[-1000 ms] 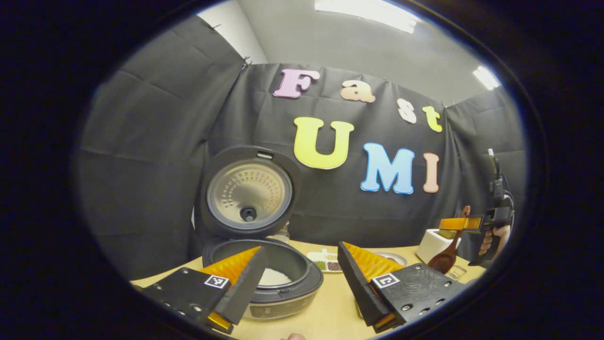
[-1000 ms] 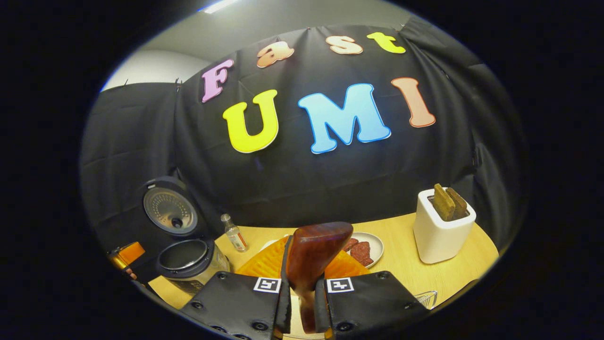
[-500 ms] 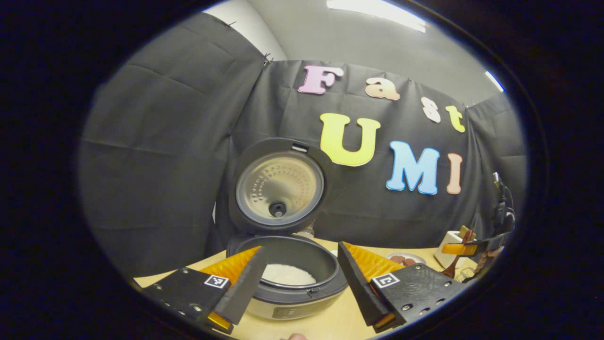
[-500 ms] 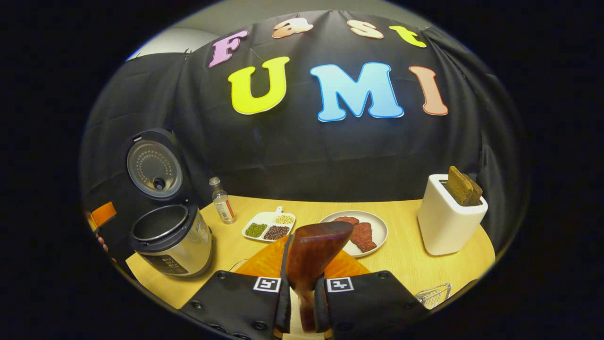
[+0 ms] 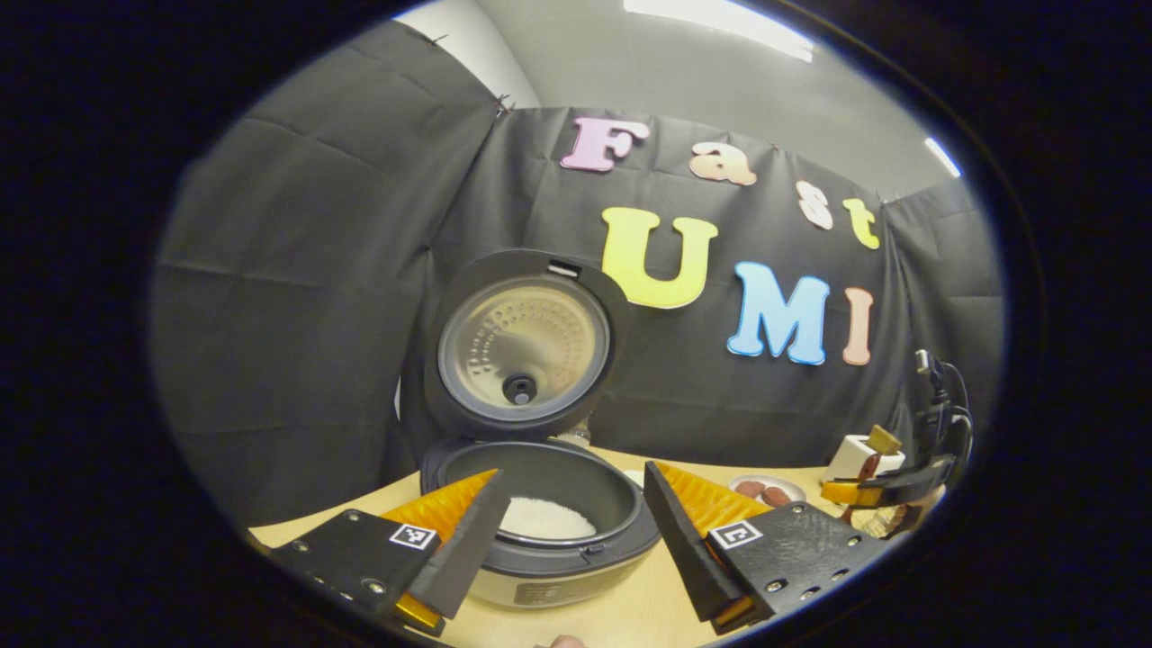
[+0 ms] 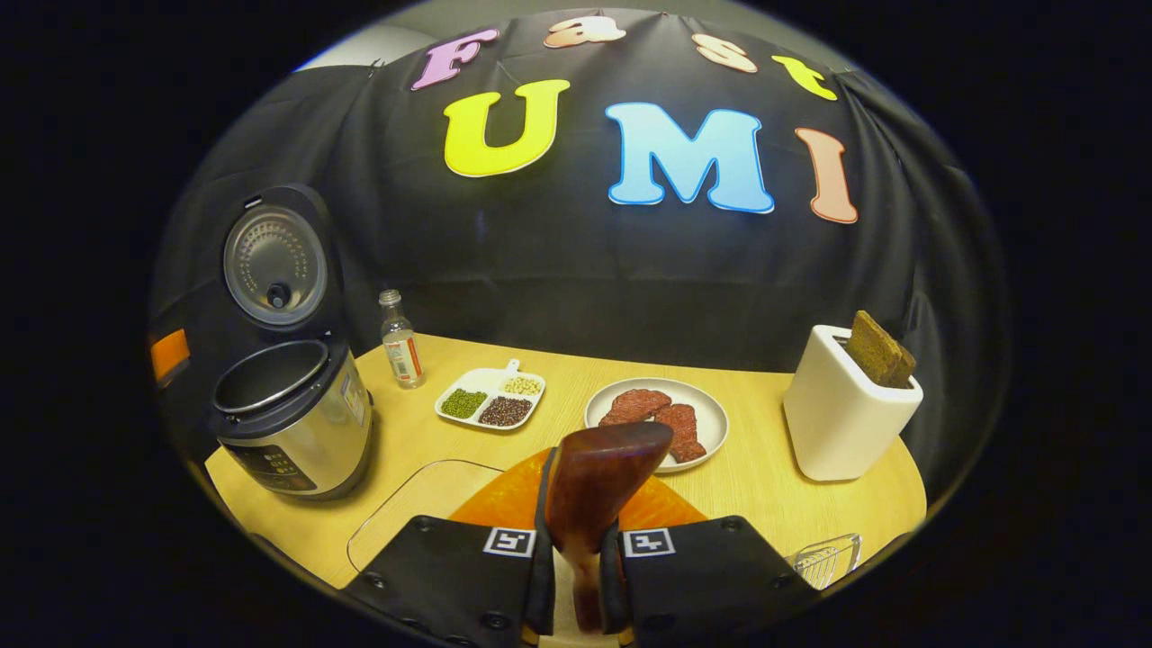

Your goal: Close the left gripper, press the button to open the rice cooker; take a wooden spoon from the chopstick holder with the right hand, scoop a spoonful of rice and pour it into the rice cooker, then put the wooden spoon back into the chopstick holder.

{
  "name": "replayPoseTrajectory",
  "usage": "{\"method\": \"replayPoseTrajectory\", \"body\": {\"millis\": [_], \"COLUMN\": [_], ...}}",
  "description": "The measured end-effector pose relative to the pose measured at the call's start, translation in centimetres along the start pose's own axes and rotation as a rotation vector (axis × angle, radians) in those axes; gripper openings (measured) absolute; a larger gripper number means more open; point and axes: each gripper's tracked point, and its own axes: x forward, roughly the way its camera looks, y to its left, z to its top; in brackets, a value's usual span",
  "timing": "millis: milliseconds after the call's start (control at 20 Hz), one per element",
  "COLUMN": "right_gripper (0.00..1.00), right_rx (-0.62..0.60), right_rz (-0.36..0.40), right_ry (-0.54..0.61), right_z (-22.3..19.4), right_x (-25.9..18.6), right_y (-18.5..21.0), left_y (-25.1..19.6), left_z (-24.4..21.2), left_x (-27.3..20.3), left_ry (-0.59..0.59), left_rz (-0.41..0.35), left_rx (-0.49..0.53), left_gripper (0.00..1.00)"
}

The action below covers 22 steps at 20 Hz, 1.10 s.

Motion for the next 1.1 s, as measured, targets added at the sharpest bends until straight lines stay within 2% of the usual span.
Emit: {"method": "replayPoseTrajectory", "body": {"millis": [200, 250, 350, 450, 550, 600, 700, 1100], "right_gripper": [0.19, 0.21, 0.19, 0.21, 0.22, 0.21, 0.22, 0.22], "right_rx": [0.008, 0.007, 0.031, 0.091, 0.138, 0.154, 0.195, 0.497], "right_rz": [0.036, 0.037, 0.064, 0.115, 0.162, 0.161, 0.151, 0.205], "right_ry": [0.029, 0.032, 0.052, 0.079, 0.104, 0.106, 0.114, 0.133], "right_z": [-0.9, -1.0, -1.4, -1.9, -2.2, -2.2, -2.4, -1.9], "right_x": [0.4, 0.5, 0.7, 0.8, 0.9, 0.8, 0.9, 1.2], "right_y": [2.1, 2.4, 3.6, 5.0, 6.1, 6.0, 5.9, 5.5], "left_y": [-0.1, 0.1, 0.9, 0.9, 1.1, 1.4, 1.9, 2.2], "left_z": [-0.1, -0.5, -0.9, -1.0, -1.0, -1.0, -0.9, -0.8], "left_x": [-0.2, -0.2, 0.0, -0.1, -0.3, -0.3, -0.4, -0.5], "left_ry": [-0.003, 0.003, 0.017, 0.018, 0.018, 0.015, 0.011, 0.01], "left_rz": [-0.016, -0.013, 0.004, 0.001, 0.001, 0.004, 0.013, 0.015], "left_rx": [-0.001, 0.003, 0.002, -0.014, -0.013, -0.007, -0.003, 0.003], "left_gripper": [0.96, 0.94, 0.94, 0.92, 0.94, 0.92, 0.94, 0.95]}}
